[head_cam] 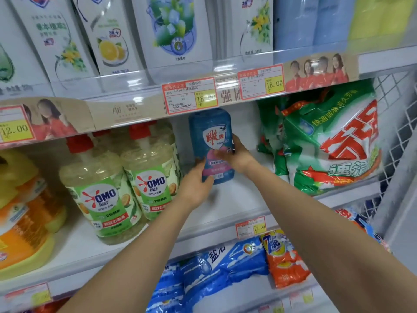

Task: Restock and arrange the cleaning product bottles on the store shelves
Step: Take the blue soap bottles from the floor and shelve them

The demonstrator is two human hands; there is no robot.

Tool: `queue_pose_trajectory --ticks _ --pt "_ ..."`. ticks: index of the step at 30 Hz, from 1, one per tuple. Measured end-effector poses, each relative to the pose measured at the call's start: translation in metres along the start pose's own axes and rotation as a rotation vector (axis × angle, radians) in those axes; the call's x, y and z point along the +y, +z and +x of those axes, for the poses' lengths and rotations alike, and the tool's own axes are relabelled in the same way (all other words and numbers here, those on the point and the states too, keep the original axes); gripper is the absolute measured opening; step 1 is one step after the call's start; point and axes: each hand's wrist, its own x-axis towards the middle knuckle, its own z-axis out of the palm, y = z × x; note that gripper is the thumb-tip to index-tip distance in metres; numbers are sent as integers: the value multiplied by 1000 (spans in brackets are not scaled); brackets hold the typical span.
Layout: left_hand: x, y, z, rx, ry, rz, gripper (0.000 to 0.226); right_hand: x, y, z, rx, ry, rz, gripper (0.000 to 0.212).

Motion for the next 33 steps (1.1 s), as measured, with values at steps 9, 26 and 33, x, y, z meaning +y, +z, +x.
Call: queue_pose_trajectory --ticks 9,26,33 --pt "-50 28 -164 92 466 100 23 37 -33 -170 72 -290 -87 24" --pt "-161 143 -286 -447 -166 120 46 170 27 -327 -602 272 -585 43" --pt "-172 124 -291 -282 -192 -7 32 179 25 -331 -553 264 -472 65"
